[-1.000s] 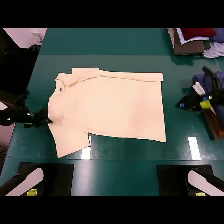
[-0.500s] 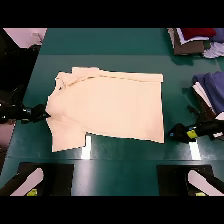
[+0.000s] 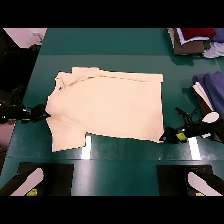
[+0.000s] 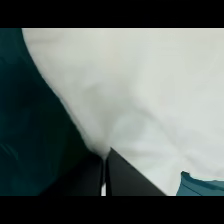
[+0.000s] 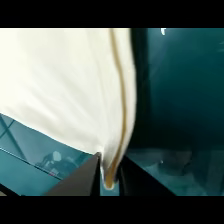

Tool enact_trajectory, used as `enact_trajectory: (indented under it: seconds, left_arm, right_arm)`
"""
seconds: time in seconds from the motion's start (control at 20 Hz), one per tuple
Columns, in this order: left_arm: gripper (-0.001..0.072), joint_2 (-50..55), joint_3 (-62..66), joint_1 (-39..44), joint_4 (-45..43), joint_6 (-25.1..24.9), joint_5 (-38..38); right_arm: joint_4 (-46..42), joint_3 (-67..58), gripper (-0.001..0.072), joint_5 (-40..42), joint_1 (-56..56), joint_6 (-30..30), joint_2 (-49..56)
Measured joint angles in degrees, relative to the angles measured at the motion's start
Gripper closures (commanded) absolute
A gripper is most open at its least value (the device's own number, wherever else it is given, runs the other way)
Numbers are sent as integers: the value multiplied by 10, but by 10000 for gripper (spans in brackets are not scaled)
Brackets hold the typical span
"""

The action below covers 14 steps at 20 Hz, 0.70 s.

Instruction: Fold the shirts.

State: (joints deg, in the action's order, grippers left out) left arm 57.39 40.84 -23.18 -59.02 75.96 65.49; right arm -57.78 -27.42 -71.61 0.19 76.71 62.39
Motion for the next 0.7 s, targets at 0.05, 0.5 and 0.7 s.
enact_trajectory:
  seconds: [0.05, 0.5, 0.7]
  left_arm:
    - [689, -1, 0, 0, 0, -1, 0]
    - [687, -80, 171, 0, 63, -4, 7]
    - [687, -99, 376, 0, 125, -4, 16]
  right_arm:
    - [-2, -2, 696, 3, 7, 3, 0]
    - [-4, -269, 696, -21, 34, 3, 1]
    - [-5, -504, 696, -35, 35, 5, 1]
